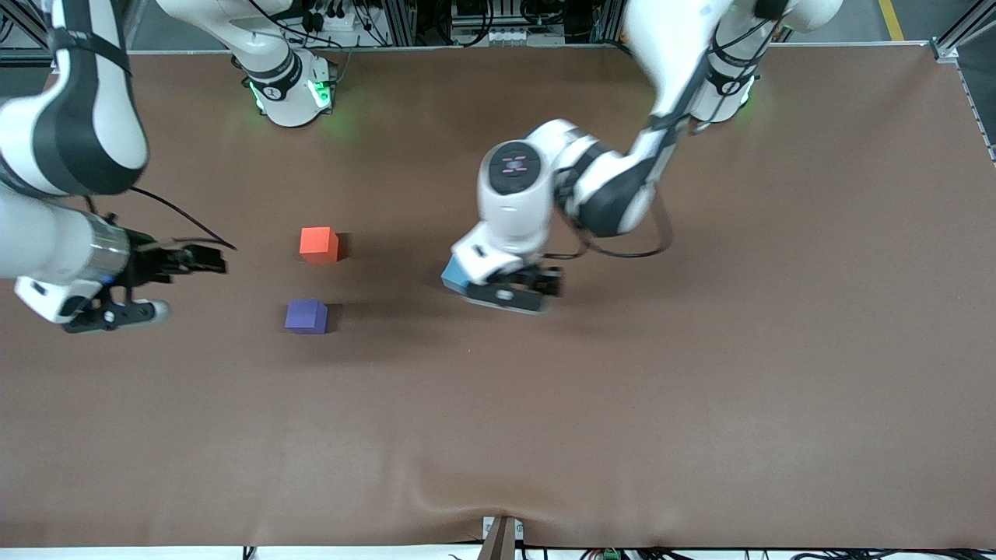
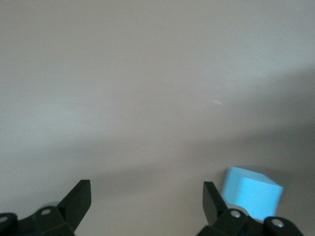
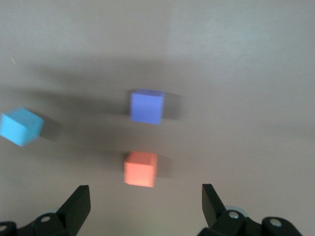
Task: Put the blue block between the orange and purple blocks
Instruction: 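Set the blue block mid-table with the left gripper while the right gripper reaches out, then grasp the blue block with the right gripper while the left gripper withdraws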
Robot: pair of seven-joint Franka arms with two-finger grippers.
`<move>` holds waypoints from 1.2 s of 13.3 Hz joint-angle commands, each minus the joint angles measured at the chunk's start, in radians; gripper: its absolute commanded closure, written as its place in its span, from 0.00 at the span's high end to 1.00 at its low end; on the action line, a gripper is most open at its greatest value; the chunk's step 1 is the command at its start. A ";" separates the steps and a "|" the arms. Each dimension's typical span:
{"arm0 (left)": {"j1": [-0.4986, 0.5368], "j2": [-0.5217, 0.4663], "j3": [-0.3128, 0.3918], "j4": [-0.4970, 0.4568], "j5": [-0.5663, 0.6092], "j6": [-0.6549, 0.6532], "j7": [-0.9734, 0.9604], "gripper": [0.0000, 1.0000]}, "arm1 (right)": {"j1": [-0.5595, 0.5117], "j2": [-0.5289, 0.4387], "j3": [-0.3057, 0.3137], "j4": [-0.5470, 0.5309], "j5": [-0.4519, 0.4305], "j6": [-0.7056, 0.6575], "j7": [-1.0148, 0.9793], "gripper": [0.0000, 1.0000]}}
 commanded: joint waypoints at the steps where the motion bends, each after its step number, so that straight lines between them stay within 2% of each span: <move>1: 0.115 -0.141 -0.003 -0.053 0.019 -0.102 0.010 1.00 | 0.114 -0.009 -0.006 -0.045 0.039 0.038 0.243 1.00; 4: 0.266 -0.230 -0.006 -0.053 0.020 -0.247 0.074 1.00 | 0.280 0.055 -0.006 -0.054 0.034 0.156 0.534 1.00; 8: 0.465 -0.327 -0.011 -0.061 0.008 -0.350 0.333 1.00 | 0.439 0.184 -0.004 -0.060 0.042 0.348 0.801 1.00; 13: 0.542 -0.430 -0.014 -0.110 0.004 -0.350 0.390 1.00 | 0.597 0.287 -0.006 -0.204 0.040 0.705 0.945 1.00; 16: 0.565 -0.496 -0.014 -0.181 -0.036 -0.347 0.409 1.00 | 0.633 0.302 -0.006 -0.210 0.039 0.715 0.975 1.00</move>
